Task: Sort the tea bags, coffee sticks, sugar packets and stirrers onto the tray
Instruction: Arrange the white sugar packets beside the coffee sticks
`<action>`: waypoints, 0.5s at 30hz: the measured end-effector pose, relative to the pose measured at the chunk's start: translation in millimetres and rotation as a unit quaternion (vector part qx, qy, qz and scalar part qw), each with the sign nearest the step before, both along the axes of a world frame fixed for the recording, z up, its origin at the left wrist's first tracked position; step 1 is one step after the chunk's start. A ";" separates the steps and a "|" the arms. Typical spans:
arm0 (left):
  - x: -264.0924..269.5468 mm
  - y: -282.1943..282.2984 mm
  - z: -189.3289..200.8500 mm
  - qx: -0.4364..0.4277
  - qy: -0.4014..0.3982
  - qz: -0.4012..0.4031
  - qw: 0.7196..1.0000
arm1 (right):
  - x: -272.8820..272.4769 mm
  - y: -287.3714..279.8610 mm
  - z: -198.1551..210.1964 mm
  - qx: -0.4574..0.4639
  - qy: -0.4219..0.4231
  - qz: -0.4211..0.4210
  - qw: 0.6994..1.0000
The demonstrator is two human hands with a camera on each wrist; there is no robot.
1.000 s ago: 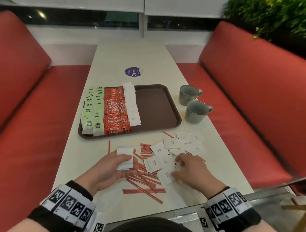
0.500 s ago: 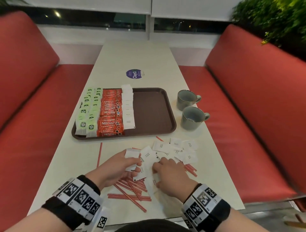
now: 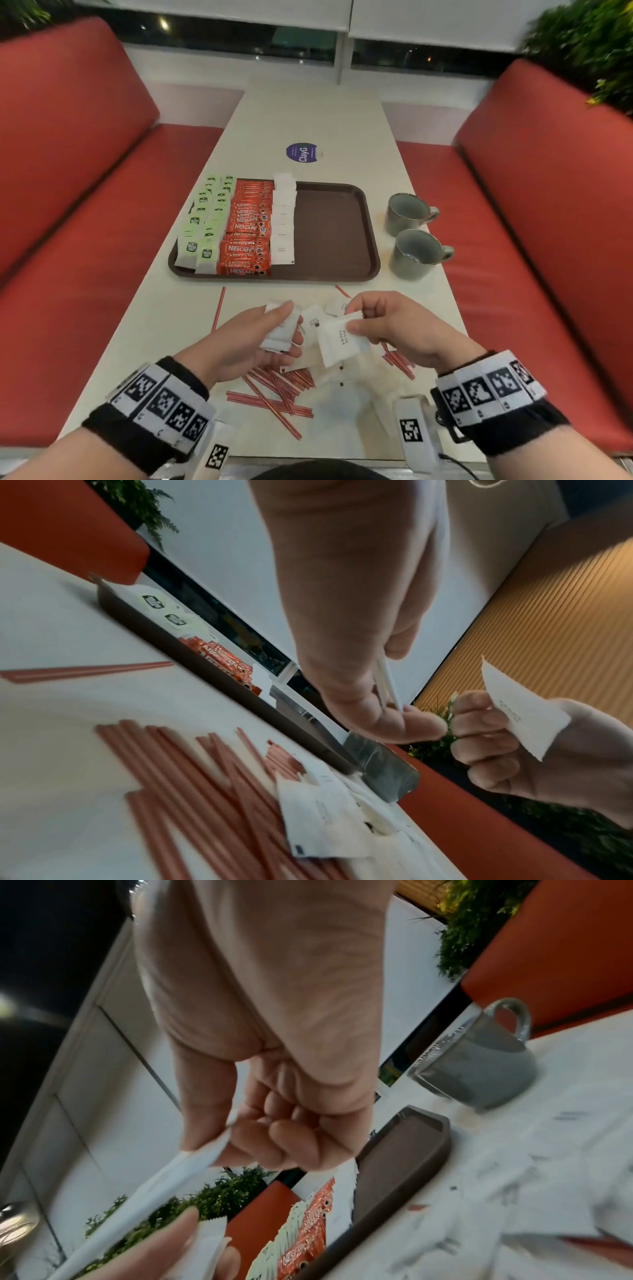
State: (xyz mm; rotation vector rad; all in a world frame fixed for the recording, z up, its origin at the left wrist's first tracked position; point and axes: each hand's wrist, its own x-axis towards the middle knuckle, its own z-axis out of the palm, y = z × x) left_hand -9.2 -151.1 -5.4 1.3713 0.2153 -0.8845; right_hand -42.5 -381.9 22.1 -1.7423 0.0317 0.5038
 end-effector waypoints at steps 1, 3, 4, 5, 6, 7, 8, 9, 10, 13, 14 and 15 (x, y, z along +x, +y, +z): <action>0.9 -1.4 3.5 -0.013 0.002 -0.023 1.000 | 2.6 1.8 4.8 -0.009 -0.011 0.009 1.000; 1.0 -5.0 10.2 -0.048 0.010 -0.087 0.995 | 6.8 10.5 12.6 -0.055 -0.042 0.044 0.997; 1.1 -5.8 11.9 -0.069 0.014 -0.121 0.990 | 8.4 17.6 16.4 -0.091 -0.060 0.069 0.992; 1.5 -5.9 12.2 -0.087 0.013 -0.158 0.984 | 9.7 26.4 19.3 -0.127 -0.078 0.097 0.984; 2.4 -5.4 11.1 -0.099 0.010 -0.189 0.977 | 11.3 35.6 20.6 -0.154 -0.095 0.119 0.976; 3.7 -4.0 10.1 -0.105 0.010 -0.205 0.973 | 13.8 43.2 19.8 -0.172 -0.112 0.122 0.971; 5.2 -1.4 10.2 -0.103 0.019 -0.201 0.974 | 17.6 47.1 16.6 -0.185 -0.134 0.099 0.968; 6.7 2.5 10.8 -0.095 0.029 -0.176 0.979 | 23.1 47.0 11.2 -0.199 -0.156 0.050 0.966; 8.4 8.4 10.4 -0.088 0.033 -0.138 0.986 | 28.9 43.8 4.0 -0.216 -0.174 -0.006 0.961; 13.2 34.4 4.5 -0.108 0.050 -0.041 0.992 | 40.9 35.9 -19.4 -0.312 -0.151 -0.038 0.937; 14.2 42.7 2.4 -0.122 0.056 -0.020 0.991 | 43.7 37.4 -27.8 -0.352 -0.130 -0.006 0.927; 14.8 49.6 0.8 -0.129 0.060 -0.003 0.990 | 46.1 40.8 -35.8 -0.387 -0.112 0.027 0.915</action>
